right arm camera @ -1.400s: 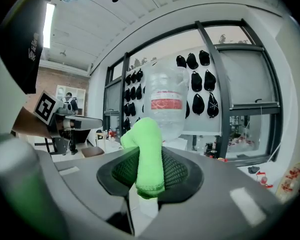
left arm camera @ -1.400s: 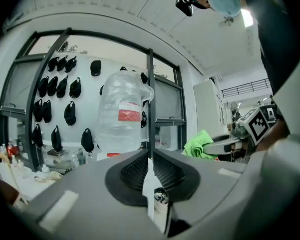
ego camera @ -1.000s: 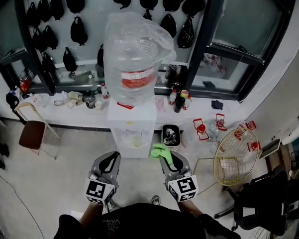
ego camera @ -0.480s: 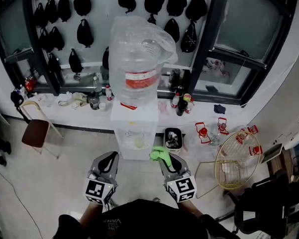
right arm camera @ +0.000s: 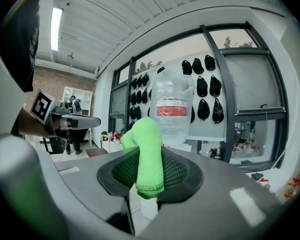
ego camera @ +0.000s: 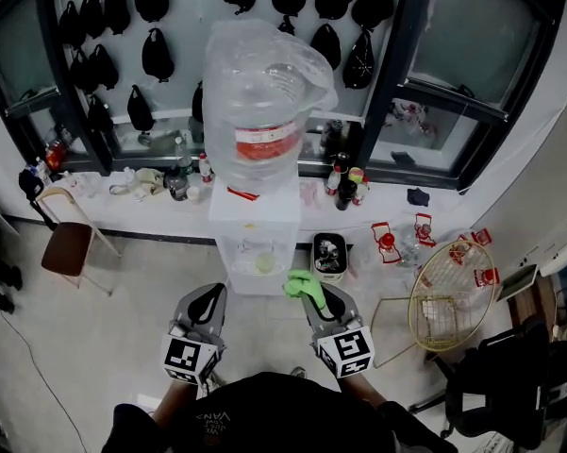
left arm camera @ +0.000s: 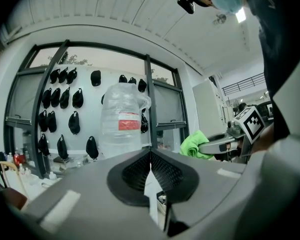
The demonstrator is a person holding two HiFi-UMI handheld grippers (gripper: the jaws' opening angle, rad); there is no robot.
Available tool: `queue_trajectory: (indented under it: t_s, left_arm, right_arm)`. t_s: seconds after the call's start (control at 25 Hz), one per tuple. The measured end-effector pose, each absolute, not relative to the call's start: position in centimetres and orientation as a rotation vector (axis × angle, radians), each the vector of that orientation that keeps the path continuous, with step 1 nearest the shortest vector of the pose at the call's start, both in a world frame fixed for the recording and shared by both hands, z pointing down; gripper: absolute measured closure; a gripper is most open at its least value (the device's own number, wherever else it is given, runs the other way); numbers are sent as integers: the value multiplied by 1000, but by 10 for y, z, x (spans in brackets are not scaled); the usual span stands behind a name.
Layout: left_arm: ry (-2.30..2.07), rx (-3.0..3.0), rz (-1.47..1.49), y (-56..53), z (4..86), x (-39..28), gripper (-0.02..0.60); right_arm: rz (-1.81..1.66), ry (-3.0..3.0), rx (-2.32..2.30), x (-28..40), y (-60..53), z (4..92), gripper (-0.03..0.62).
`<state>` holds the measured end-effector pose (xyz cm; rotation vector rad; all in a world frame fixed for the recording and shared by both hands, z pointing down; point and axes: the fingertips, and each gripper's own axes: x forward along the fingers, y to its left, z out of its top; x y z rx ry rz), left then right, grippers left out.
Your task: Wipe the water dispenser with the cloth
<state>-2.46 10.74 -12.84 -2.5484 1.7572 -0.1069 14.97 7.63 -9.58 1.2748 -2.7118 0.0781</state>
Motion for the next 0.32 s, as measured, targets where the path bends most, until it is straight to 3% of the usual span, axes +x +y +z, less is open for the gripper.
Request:
queue_trajectory:
  t_s: [0.32]
  left_arm:
    - [1742, -2562, -107, 101, -126, -28, 577]
  right_arm:
    - [89, -2693, 1284, 149, 75, -91, 488]
